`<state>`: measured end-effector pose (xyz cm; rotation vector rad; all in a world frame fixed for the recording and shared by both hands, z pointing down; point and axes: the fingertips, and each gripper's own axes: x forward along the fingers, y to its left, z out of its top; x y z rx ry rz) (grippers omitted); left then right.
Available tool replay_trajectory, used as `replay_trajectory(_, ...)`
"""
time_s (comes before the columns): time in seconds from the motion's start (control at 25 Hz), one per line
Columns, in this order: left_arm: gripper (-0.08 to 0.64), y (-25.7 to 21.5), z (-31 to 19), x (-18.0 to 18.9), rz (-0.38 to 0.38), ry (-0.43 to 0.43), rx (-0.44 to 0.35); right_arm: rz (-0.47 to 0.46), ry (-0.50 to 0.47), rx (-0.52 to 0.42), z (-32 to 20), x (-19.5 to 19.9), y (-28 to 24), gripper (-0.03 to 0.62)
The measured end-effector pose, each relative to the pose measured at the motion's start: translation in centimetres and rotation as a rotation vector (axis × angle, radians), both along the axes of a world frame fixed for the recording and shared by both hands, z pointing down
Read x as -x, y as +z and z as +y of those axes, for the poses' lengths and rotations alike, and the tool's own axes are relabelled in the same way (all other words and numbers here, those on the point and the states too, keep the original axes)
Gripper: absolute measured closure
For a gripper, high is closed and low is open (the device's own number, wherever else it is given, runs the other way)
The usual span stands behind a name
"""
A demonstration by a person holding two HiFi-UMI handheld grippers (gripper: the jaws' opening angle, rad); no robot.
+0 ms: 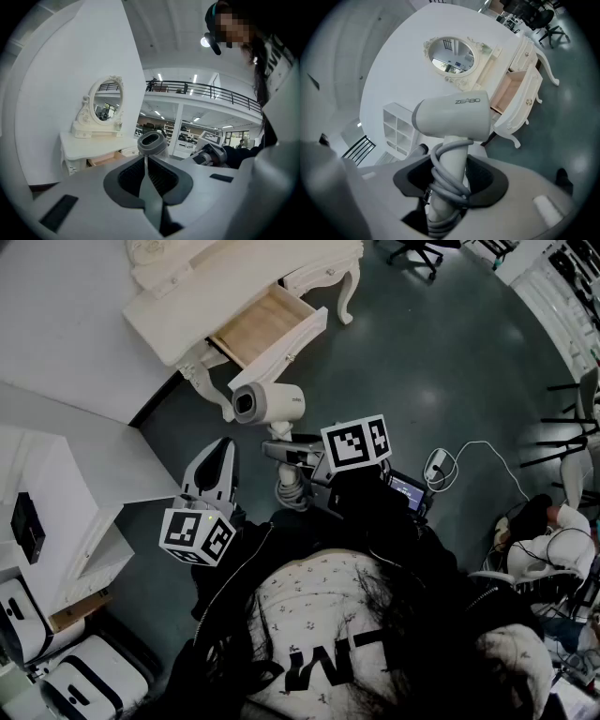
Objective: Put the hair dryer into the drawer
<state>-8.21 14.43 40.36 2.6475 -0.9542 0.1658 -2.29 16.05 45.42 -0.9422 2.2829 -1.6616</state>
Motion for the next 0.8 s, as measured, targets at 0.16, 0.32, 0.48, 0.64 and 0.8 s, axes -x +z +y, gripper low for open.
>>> replay_trajectory(0.16, 0.560, 0.0, -0.1, -0.2, 0.000, 0.001, 0.000, 0.000, -0.003, -0.004, -0.1, -0.2, 0.0, 0.376)
replay_trajectory(0.32, 0.558, 0.4, 0.0, -0.9, -0.006, 0.006, 0.009, -0.006, 0.014, 0.008, -0.1, -0.9, 0.3, 0.376)
replay_trajectory(0.48, 0.558, 1.0, -0.2, -1.8, -0.013, 0.009, 0.018, -0.004, 0.021, 0.023, -0.3, -2.0, 1.0, 0.376)
replay_trajectory(0.64, 0.558, 1.2, -1.7, -3.1, -0.016, -0.006, 0.025, 0.005, 0.007, 0.037, -1.8, -3.4, 1.8, 0.376)
replay_trajectory(0.8, 0.558, 1.5, -4.2, -4.8, -0.021, -0.056, 0.028, 0.022, -0.043, 0.046, -4.4, -5.4, 2.3, 0.376)
